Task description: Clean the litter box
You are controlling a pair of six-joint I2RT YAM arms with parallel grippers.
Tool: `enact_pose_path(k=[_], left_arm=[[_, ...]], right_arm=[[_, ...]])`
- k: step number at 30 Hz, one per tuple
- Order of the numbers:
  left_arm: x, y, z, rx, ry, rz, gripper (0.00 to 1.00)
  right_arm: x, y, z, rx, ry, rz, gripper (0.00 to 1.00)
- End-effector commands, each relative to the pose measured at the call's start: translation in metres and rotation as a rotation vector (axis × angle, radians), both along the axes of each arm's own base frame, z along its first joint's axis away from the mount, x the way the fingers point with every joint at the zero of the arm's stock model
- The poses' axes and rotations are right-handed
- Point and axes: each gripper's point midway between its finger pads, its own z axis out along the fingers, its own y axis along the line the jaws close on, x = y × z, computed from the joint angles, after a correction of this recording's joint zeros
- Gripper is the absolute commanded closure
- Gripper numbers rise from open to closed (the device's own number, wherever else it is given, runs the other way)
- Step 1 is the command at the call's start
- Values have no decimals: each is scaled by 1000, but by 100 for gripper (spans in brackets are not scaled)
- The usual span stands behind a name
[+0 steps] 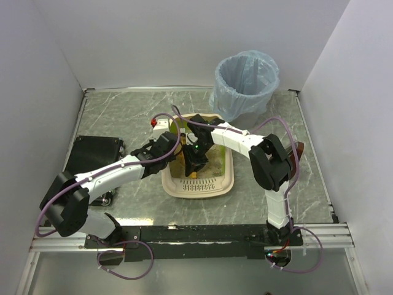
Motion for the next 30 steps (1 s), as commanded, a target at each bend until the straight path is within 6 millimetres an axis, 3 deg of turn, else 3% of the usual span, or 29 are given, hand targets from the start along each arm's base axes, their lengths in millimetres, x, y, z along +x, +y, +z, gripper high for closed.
enact_pose_path(k=[1,5,10,11,17,30], left_arm=[[35,-47,170,-457,-412,10,99],[32,-48,173,-456,-414,7,99],[32,-40,171,-442,-402,56,99],[31,-37,167,-426,-391,68,99],[29,-29,157,-418,-350,118,99],[40,-13,135,-407,-278,203,99]], right_arm=[[-14,37,19,209,65,46,100],[-15,53,36,364,119,-2,100],[-11,53,48,446,133,-50,100],[-6,54,58,494,108,-47,100],[2,34,77,579,108,-116,100],[0,4,111,665,57,-123,100]])
